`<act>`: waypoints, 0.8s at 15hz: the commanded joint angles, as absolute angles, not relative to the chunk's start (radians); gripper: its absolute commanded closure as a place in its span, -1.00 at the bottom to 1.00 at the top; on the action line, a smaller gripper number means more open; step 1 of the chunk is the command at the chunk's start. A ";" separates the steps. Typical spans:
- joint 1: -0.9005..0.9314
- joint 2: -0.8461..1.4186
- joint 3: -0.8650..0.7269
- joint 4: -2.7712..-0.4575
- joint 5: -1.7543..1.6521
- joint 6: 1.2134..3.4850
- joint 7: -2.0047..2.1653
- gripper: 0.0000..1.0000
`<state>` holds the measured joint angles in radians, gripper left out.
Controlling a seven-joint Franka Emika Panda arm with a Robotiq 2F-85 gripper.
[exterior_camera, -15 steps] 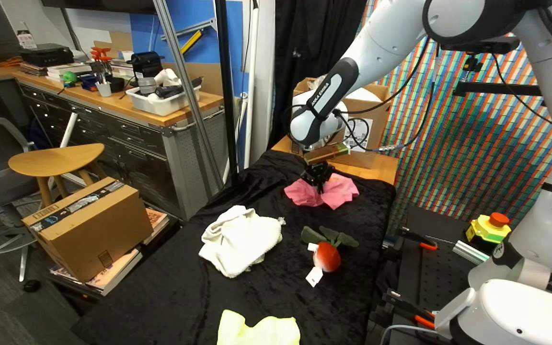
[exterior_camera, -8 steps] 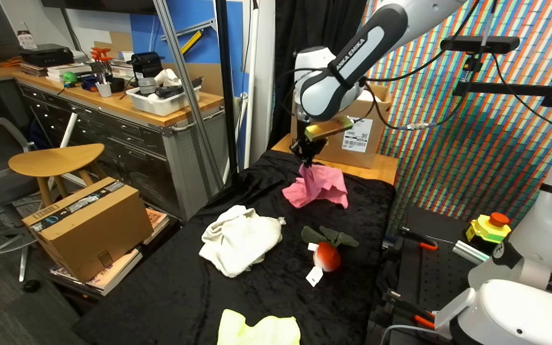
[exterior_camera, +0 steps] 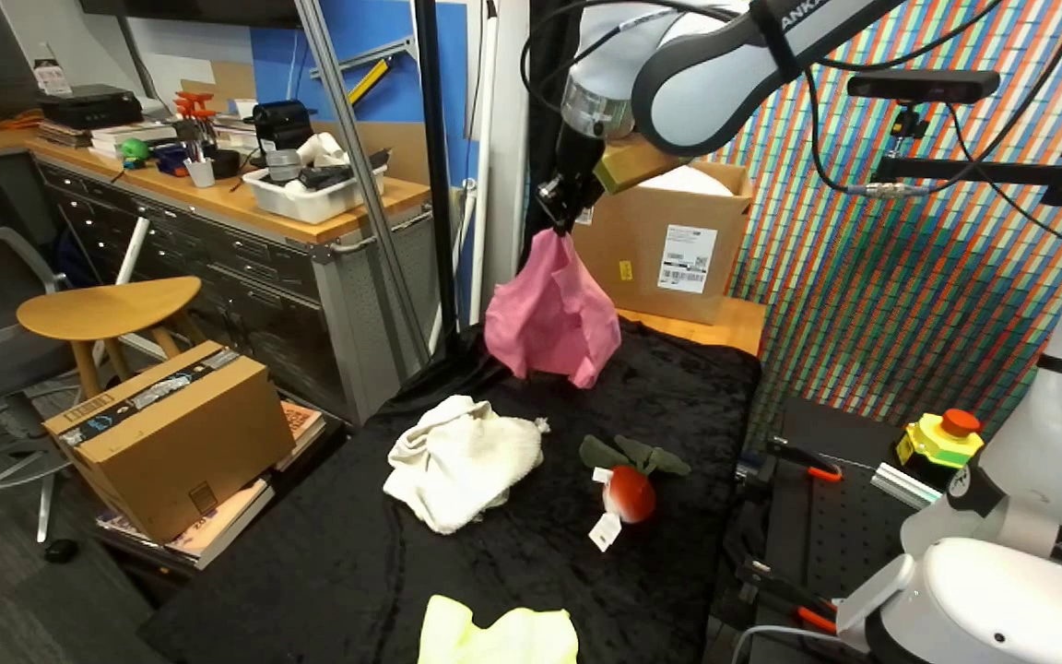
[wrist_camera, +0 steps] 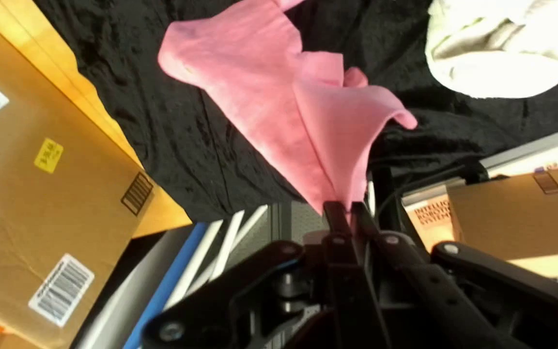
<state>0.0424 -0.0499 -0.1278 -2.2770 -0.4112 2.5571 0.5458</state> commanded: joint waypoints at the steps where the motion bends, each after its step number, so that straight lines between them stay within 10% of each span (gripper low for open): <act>1: 0.014 -0.147 -0.036 -2.293 -0.471 2.608 0.639 0.86; 12: 0.009 -0.241 0.177 -2.236 -0.510 2.679 0.625 0.85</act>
